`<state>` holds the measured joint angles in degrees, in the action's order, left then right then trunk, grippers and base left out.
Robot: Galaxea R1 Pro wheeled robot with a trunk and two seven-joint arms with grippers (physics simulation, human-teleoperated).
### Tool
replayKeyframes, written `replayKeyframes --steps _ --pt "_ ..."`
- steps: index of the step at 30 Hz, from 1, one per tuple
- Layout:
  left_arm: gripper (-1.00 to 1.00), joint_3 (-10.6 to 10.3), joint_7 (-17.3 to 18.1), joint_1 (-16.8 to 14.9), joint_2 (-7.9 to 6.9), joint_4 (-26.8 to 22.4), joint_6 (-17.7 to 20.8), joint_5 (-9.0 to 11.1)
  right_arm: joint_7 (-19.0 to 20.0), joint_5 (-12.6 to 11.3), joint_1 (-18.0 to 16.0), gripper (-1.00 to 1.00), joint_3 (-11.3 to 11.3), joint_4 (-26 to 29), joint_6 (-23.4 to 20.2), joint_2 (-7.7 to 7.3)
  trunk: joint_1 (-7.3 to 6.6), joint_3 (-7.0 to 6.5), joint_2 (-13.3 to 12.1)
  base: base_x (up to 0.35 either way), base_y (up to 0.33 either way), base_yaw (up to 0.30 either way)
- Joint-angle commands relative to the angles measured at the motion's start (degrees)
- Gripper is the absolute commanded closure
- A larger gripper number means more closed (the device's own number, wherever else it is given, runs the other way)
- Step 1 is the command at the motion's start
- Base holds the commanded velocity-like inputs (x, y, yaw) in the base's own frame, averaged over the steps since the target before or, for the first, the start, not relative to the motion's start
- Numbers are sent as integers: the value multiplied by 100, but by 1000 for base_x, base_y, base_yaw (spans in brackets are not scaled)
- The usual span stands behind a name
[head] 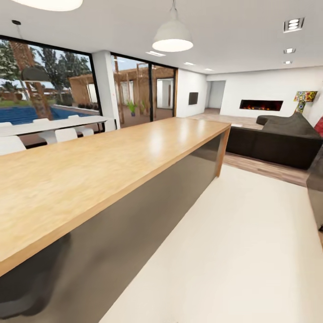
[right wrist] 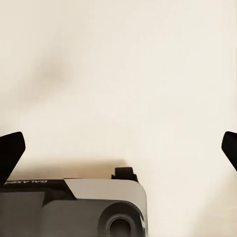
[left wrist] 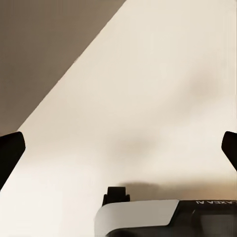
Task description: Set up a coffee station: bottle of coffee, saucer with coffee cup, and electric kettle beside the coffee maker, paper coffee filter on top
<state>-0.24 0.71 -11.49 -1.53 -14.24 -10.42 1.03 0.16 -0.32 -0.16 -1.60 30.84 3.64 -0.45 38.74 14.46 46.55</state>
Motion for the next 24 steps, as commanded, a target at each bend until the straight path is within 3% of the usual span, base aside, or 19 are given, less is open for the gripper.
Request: replayKeyframes --steps 1,24 --pt "-100 -2 8 -3 7 2 -20 11 2 -4 -2 -100 -10 1 14 1 -22 -6 -37 0 0 -243" --pt "-100 -1 7 -11 12 8 -13 11 2 -4 -2 -100 -15 -8 14 28 -527 -280 -959 0 0 -237"
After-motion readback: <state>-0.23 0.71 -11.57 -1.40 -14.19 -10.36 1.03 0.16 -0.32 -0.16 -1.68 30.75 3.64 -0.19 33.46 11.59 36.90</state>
